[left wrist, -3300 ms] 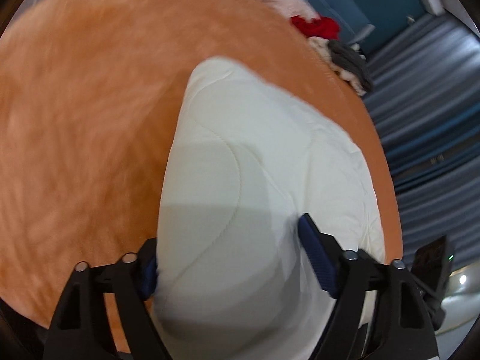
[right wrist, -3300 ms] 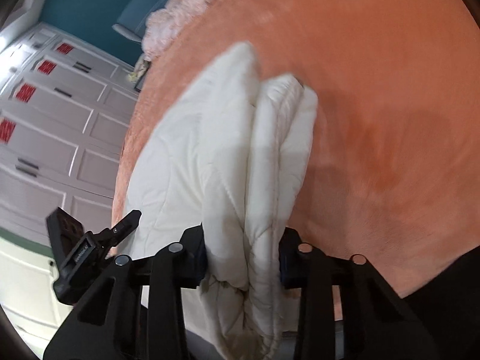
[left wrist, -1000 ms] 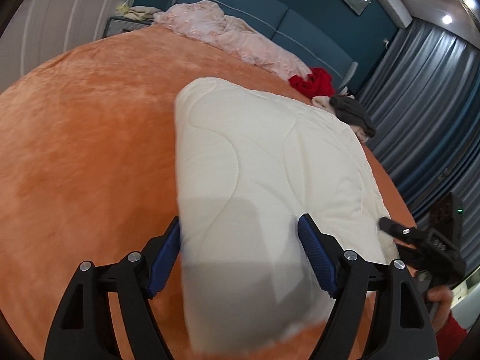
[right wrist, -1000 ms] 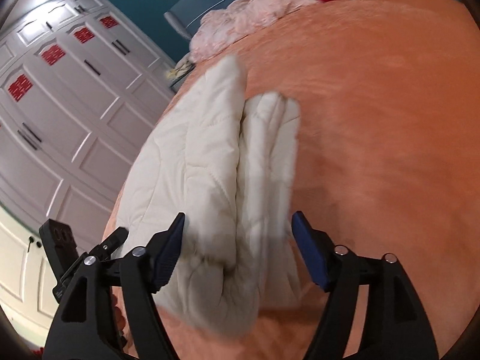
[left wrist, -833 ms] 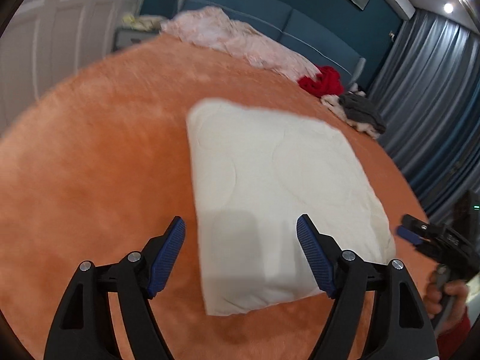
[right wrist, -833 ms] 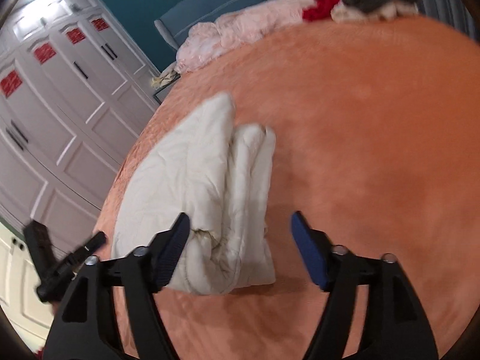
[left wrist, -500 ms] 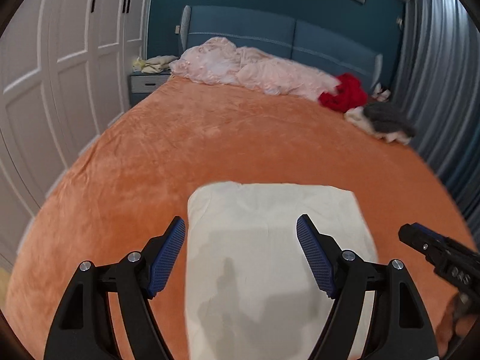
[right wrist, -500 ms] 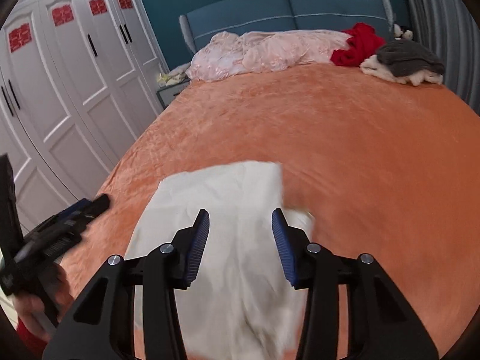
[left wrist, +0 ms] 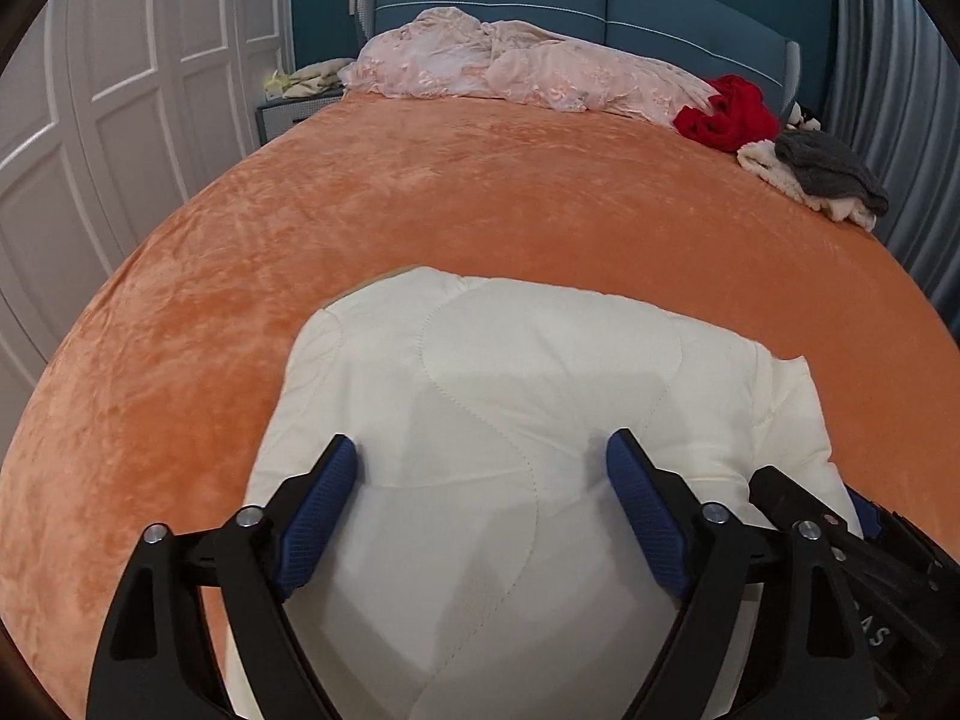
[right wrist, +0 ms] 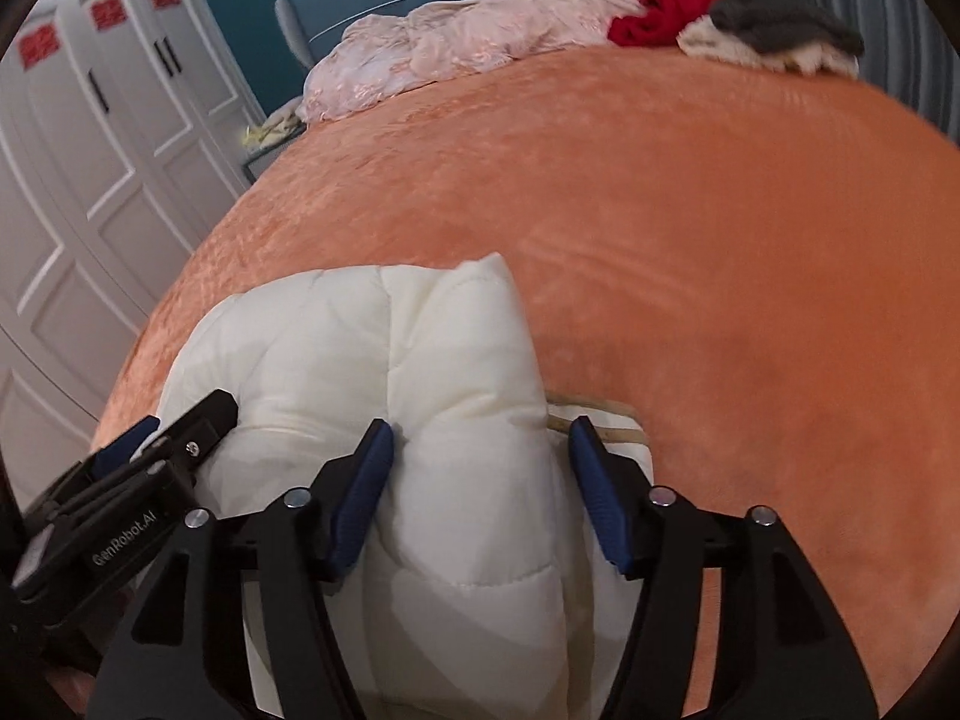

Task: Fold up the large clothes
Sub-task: 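Lower the folded jacket onto the bed and open both grippers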

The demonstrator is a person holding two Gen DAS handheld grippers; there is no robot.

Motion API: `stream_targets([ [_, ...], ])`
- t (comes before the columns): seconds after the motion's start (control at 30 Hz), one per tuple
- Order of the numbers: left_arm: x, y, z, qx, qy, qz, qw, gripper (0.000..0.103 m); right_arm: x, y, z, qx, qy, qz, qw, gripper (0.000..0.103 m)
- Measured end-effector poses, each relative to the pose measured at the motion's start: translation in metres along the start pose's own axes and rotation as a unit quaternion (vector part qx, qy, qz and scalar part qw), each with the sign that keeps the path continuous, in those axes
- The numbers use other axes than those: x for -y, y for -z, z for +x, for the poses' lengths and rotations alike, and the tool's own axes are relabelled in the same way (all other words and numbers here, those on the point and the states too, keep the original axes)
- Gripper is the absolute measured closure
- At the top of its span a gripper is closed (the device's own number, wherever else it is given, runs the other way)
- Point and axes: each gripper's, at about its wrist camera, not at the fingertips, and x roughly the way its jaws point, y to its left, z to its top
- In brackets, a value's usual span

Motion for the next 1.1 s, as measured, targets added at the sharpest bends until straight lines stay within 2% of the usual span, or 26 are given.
stream_targets([
  [0.47,0.01,0.011,0.027,0.015,-0.028,0.006,0.9995,0.014,0.001,0.012,0.017,0.03,0.004,-0.011,0.999,0.044],
  [0.9,0.01,0.014,0.033,0.024,-0.037,0.0,0.999,0.014,-0.003,0.017,0.018,0.052,0.014,-0.019,0.998,0.044],
  [1.1,0.007,0.009,0.021,0.012,-0.03,0.005,0.9995,0.014,-0.003,0.009,0.005,0.036,0.009,-0.017,0.999,0.044],
])
